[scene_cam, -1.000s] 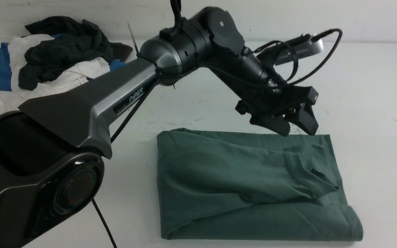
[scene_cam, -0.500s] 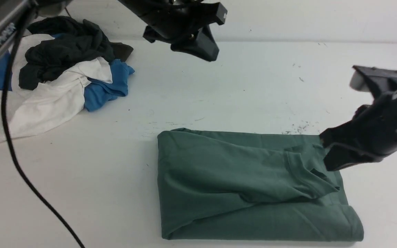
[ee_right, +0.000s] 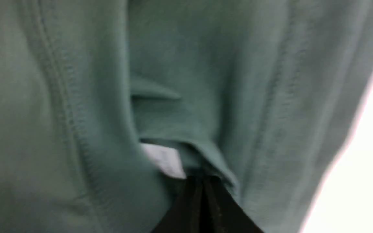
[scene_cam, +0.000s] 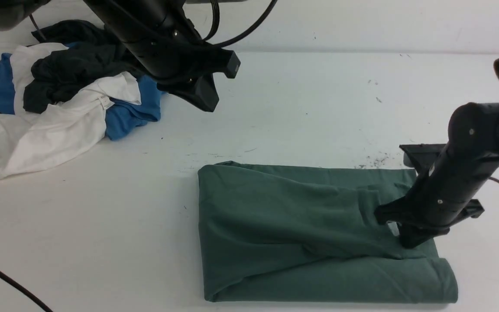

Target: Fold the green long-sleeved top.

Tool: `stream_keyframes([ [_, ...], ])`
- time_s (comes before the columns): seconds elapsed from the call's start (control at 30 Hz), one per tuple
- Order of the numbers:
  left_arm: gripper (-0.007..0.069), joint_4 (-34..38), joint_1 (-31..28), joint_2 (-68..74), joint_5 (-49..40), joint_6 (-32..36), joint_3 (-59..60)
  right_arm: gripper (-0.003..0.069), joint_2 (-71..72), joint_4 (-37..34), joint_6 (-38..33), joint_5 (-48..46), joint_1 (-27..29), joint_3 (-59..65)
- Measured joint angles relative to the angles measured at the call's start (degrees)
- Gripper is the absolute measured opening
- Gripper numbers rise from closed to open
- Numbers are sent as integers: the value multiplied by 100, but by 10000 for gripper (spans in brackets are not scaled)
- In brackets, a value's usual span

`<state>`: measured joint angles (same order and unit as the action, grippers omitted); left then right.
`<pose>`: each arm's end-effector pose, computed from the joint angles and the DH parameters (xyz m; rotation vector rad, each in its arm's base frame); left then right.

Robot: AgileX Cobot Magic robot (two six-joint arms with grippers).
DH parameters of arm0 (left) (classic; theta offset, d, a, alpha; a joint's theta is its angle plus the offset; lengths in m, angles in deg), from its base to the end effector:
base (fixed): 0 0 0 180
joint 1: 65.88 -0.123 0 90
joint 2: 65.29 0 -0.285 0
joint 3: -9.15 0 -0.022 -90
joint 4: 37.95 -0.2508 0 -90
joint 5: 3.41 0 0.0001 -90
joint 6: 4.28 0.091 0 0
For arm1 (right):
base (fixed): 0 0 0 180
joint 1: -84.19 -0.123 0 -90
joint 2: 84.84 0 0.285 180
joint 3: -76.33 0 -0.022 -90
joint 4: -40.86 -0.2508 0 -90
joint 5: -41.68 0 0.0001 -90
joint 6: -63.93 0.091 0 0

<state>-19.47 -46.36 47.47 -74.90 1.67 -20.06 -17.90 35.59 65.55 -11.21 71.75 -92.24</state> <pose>0.3630 -0.1577 0.3577 0.5499 2.6481 -0.5156 0.3257 0.0787 0.1707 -0.2093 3.0959 0.1236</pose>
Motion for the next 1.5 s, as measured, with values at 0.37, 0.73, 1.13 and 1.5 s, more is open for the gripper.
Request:
stream_keyframes([
  [0.37, -4, -130, 0, 23, 0, -6, 0, -13, 2286, 67, 464, -713, -7, 700],
  [0.73, -4, -150, 0, 47, 0, 11, 0, -13, 1041, -97, 554, 1251, -12, 1976],
  [1.13, -4, -173, 0, 87, 0, 29, 0, -13, 2815, 527, 578, -312, -18, 1359],
  [1.5, -4, -153, 0, 89, 0, 43, 0, -13, 7589, 929, 985, 927, -18, 2697],
])
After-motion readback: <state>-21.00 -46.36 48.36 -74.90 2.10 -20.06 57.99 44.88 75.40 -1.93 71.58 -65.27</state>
